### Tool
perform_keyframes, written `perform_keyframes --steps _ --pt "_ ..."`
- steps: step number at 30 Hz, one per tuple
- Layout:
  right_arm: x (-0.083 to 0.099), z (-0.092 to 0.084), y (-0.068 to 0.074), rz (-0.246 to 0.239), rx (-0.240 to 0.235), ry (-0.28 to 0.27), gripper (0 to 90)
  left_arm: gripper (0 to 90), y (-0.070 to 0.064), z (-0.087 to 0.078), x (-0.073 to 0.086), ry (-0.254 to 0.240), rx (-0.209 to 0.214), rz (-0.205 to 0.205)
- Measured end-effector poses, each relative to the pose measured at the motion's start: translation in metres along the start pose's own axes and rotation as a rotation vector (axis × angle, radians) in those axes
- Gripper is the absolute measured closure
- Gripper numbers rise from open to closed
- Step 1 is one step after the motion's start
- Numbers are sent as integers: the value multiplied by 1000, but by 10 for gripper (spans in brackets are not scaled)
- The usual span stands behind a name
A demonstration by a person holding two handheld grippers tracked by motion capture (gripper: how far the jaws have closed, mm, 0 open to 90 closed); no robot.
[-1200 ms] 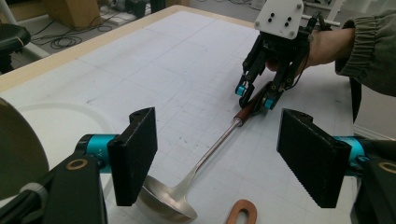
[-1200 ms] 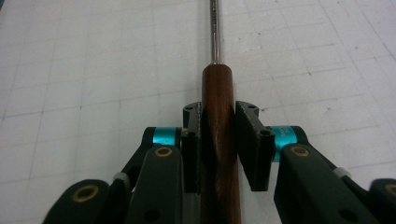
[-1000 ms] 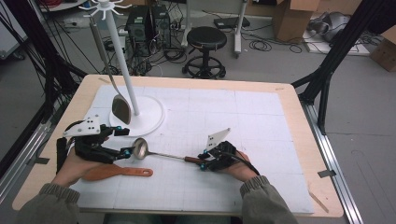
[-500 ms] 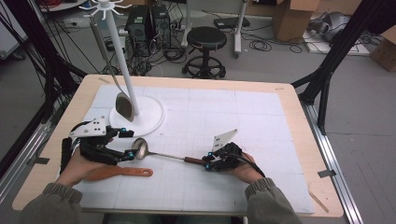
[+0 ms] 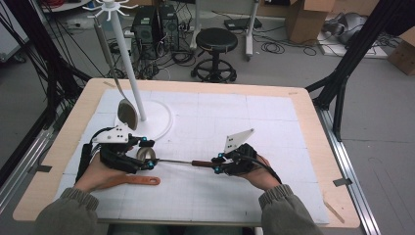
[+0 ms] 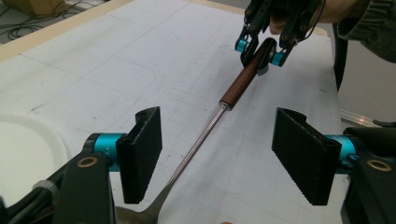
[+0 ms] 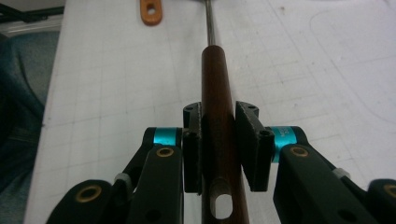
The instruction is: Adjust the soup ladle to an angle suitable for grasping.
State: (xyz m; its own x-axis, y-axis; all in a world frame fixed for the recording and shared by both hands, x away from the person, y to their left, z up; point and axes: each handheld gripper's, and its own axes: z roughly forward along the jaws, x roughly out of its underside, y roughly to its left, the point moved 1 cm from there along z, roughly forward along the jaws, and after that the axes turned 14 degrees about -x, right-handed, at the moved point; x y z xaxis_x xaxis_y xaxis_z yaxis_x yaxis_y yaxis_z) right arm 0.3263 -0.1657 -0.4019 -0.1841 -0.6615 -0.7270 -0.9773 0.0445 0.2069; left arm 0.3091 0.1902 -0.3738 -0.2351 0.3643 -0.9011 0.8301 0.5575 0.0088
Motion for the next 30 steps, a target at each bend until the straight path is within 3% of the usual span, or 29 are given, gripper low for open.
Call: perform_keyframes --steps 15,30 --pt "-41 -22 18 -54 24 12 732 384 -7 26 -3 28 51 13" --pt "-68 -27 27 -104 38 50 732 452 -14 56 -2 68 87 32"
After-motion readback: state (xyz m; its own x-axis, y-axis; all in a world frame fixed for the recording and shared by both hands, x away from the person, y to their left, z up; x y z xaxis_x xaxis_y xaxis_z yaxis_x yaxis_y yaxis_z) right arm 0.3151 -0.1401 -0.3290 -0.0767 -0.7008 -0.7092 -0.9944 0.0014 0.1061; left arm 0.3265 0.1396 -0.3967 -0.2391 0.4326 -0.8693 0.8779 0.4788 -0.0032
